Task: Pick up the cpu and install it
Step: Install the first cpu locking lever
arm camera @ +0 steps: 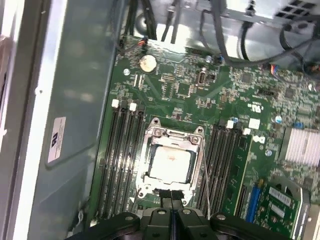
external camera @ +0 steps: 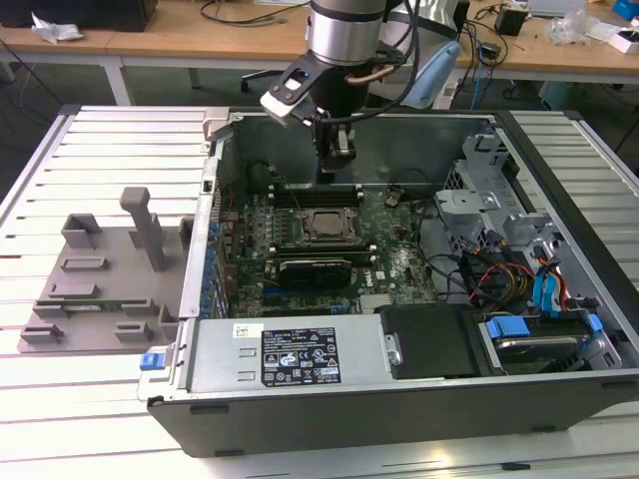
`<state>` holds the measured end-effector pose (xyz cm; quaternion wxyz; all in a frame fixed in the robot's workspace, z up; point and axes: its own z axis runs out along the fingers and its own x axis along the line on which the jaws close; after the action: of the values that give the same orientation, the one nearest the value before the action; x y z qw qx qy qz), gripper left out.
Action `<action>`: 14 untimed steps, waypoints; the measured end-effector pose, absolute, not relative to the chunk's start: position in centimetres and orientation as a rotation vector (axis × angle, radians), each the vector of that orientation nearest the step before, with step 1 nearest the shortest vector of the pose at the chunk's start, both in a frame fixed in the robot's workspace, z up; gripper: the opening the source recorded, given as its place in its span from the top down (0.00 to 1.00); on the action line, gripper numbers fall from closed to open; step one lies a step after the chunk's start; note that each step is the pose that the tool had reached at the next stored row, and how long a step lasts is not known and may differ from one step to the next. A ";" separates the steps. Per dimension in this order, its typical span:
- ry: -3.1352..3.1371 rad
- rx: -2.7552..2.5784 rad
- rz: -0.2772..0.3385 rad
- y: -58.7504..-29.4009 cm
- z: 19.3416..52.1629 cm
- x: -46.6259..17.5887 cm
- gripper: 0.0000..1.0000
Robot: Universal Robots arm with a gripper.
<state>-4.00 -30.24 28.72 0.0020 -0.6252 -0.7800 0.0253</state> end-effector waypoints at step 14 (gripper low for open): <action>-2.650 -1.689 0.079 -30.2 28.7 -4.0 0.89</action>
<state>-4.00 -30.23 28.72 -0.0007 -0.5373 -0.8430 0.0253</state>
